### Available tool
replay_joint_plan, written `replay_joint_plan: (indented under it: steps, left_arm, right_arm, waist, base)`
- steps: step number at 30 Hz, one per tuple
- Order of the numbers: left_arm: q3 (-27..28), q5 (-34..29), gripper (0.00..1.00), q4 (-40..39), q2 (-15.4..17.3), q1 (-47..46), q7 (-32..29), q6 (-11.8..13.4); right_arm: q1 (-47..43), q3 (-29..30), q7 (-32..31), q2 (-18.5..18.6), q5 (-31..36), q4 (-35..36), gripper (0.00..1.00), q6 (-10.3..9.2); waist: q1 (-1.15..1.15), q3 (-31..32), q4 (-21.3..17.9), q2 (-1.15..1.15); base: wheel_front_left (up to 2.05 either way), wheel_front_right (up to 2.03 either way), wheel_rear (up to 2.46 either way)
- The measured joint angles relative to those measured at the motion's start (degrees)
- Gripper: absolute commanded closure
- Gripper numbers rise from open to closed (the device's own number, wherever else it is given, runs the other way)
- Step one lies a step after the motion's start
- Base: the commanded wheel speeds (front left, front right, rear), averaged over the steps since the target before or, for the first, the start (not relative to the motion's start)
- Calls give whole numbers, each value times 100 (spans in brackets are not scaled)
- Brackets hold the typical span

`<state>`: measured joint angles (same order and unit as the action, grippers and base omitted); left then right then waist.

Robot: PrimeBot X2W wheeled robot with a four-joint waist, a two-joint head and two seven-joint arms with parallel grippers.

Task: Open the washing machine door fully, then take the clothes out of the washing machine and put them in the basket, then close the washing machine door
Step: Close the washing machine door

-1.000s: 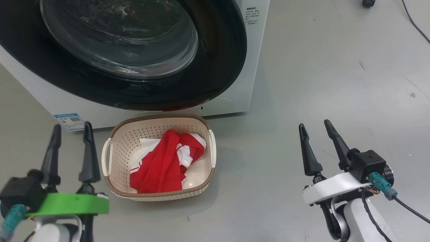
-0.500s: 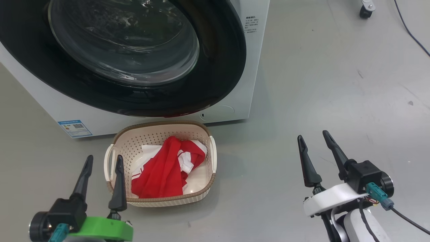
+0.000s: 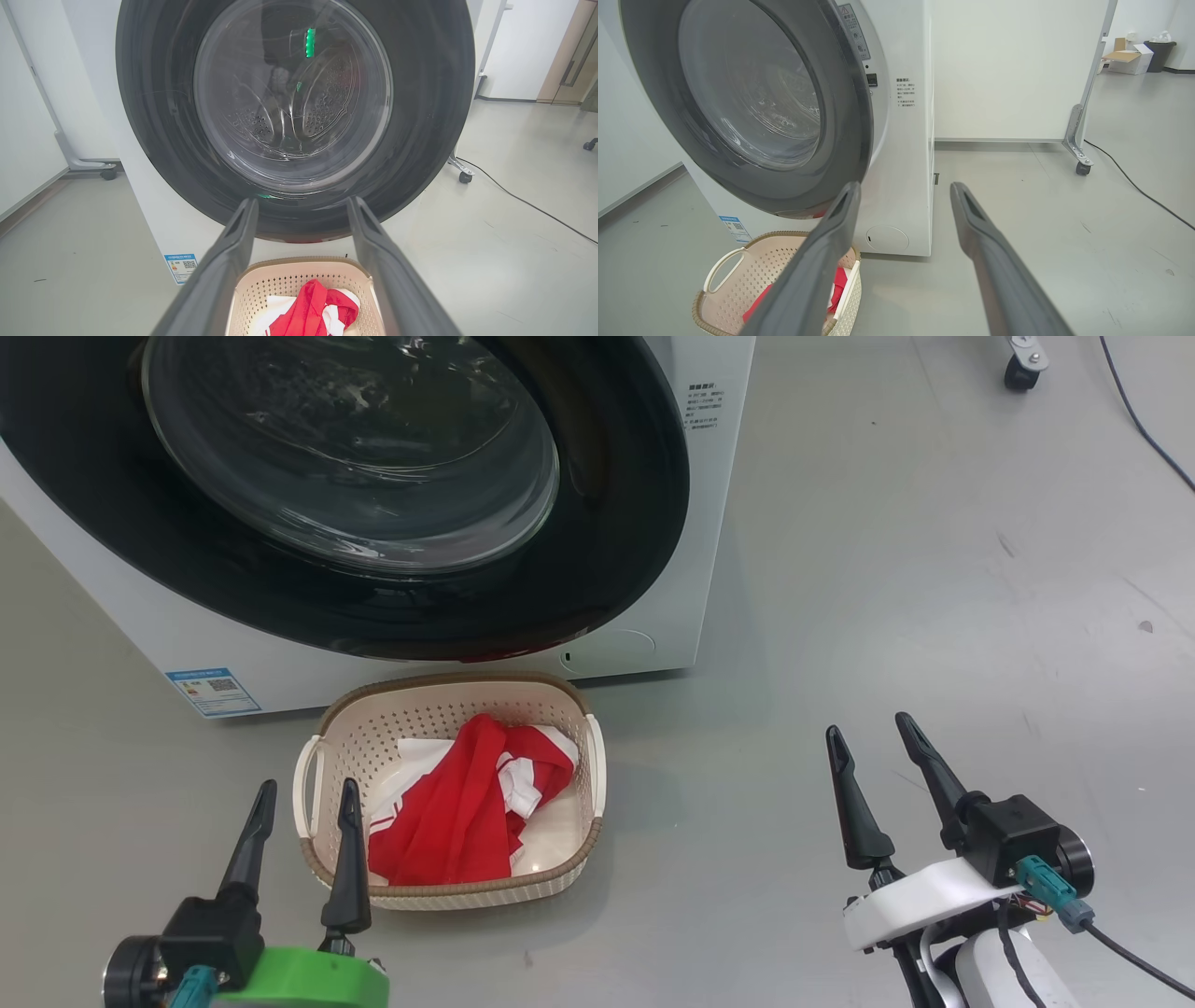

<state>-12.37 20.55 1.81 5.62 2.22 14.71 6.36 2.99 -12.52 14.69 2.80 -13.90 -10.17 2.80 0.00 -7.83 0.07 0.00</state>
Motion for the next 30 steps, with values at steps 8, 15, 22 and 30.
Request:
replay_joint_plan:
  steps: [8,15,22,30]
  left_arm:
    - [59,-98,0,24,-87,23,0,42]
    - [77,-179,0,25,-133,23,0,42]
    - [92,-227,0,24,-163,23,0,43]
    - [90,-267,0,3,-200,23,0,43]
  right_arm:
    - [-3,2,0,0,0,24,0,0]
    - [-3,12,0,0,-8,26,100,-1]
    - [-5,11,0,-1,-9,26,100,-1]
    - [-5,26,0,2,-8,15,100,3]
  waist:
    - [0,-17,37,0]
    - [0,-17,77,0]
    - [0,-17,108,0]
    - [0,-43,149,0]
  base:
    - [0,0,0]
    - [0,0,0]
    - [0,0,0]
    - [0,0,0]
